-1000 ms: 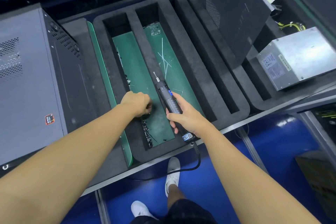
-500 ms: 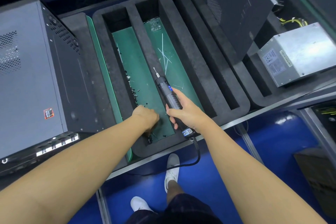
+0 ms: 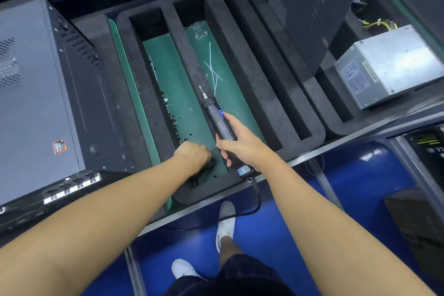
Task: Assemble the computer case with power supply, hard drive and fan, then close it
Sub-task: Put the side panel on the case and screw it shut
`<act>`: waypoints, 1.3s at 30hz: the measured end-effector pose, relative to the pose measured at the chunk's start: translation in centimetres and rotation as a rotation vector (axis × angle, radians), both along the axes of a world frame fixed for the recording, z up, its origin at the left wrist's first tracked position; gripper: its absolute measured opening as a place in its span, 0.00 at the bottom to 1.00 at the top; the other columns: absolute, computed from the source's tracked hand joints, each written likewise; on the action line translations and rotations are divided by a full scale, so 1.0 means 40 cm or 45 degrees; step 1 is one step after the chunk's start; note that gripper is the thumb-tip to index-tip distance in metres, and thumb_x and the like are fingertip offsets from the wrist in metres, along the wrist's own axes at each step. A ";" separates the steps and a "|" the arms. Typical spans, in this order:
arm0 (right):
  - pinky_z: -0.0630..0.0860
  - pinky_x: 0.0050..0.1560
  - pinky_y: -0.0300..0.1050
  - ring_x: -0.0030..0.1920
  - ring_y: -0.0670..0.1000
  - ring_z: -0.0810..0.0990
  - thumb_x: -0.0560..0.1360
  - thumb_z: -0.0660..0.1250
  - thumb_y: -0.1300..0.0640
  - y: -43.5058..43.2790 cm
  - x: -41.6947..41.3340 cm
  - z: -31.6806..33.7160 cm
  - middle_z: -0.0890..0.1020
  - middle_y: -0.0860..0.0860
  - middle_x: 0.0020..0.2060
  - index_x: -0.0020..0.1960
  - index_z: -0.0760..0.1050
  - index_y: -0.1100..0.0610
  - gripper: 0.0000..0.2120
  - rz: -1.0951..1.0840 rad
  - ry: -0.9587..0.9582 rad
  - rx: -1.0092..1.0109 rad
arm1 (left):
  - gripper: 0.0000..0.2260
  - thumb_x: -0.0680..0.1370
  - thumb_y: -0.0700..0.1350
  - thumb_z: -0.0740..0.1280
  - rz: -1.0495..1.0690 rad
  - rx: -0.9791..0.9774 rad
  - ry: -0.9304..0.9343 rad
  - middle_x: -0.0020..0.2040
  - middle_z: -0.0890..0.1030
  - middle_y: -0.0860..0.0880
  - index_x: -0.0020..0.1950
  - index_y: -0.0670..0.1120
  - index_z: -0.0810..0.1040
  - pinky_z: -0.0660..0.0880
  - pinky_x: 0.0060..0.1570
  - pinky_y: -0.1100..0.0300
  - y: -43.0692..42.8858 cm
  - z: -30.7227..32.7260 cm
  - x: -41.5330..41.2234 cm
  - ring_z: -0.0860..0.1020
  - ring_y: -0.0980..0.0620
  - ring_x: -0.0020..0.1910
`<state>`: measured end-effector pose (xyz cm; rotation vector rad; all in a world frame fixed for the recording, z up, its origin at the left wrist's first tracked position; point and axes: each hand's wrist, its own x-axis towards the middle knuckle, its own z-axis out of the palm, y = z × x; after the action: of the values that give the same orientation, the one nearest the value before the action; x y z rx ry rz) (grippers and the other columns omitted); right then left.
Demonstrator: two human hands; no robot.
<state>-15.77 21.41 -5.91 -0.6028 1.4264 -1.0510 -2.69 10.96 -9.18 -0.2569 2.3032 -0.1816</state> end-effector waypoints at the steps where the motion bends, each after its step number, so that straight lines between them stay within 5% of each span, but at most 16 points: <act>1: 0.78 0.34 0.49 0.35 0.53 0.76 0.75 0.68 0.64 0.000 0.001 0.001 0.78 0.50 0.45 0.75 0.62 0.35 0.36 -0.003 0.002 0.002 | 0.14 0.79 0.35 0.61 0.016 0.003 0.008 0.60 0.80 0.47 0.62 0.45 0.77 0.72 0.44 0.53 0.000 0.001 0.000 0.81 0.42 0.57; 9: 0.78 0.34 0.49 0.35 0.53 0.75 0.76 0.68 0.65 0.005 0.006 0.008 0.77 0.53 0.46 0.78 0.61 0.39 0.37 -0.021 0.017 0.017 | 0.12 0.78 0.35 0.63 0.449 0.034 0.095 0.60 0.78 0.44 0.61 0.42 0.77 0.75 0.47 0.50 -0.059 0.025 -0.021 0.80 0.40 0.58; 17: 0.78 0.35 0.50 0.35 0.53 0.76 0.75 0.68 0.63 0.002 0.004 0.001 0.77 0.53 0.46 0.77 0.62 0.37 0.37 -0.023 0.012 0.005 | 0.05 0.69 0.49 0.76 0.289 0.261 -0.117 0.45 0.81 0.54 0.42 0.55 0.82 0.76 0.42 0.58 -0.091 0.061 -0.022 0.82 0.49 0.47; 22: 0.79 0.35 0.50 0.35 0.53 0.76 0.74 0.68 0.63 0.002 0.005 0.000 0.78 0.51 0.45 0.74 0.63 0.34 0.36 -0.018 0.018 -0.001 | 0.13 0.78 0.38 0.65 0.115 0.084 -0.105 0.61 0.79 0.48 0.63 0.46 0.77 0.73 0.45 0.52 -0.030 0.011 -0.015 0.80 0.43 0.58; 31: 0.78 0.35 0.51 0.35 0.53 0.76 0.75 0.67 0.65 0.003 0.004 0.002 0.77 0.52 0.45 0.74 0.63 0.37 0.35 -0.023 0.013 -0.012 | 0.16 0.80 0.35 0.60 0.088 0.120 -0.140 0.65 0.75 0.44 0.68 0.42 0.72 0.76 0.55 0.47 -0.021 -0.004 -0.015 0.78 0.41 0.63; 35: 0.78 0.35 0.51 0.35 0.53 0.75 0.76 0.68 0.65 0.003 0.005 0.011 0.77 0.52 0.46 0.74 0.62 0.36 0.36 -0.028 -0.006 -0.004 | 0.10 0.78 0.42 0.65 0.395 0.352 0.010 0.56 0.81 0.41 0.57 0.41 0.79 0.77 0.49 0.53 -0.059 0.018 -0.031 0.80 0.41 0.52; 39: 0.77 0.32 0.49 0.34 0.52 0.75 0.77 0.68 0.66 0.010 0.007 0.025 0.78 0.53 0.45 0.77 0.63 0.40 0.35 -0.075 -0.050 -0.004 | 0.02 0.72 0.41 0.70 1.236 0.775 0.554 0.36 0.84 0.49 0.39 0.46 0.82 0.74 0.33 0.65 -0.142 0.072 -0.025 0.80 0.52 0.32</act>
<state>-15.50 21.81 -4.92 -0.5425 1.4151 -1.1060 -3.71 5.27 -6.32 -1.1126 2.2331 1.1252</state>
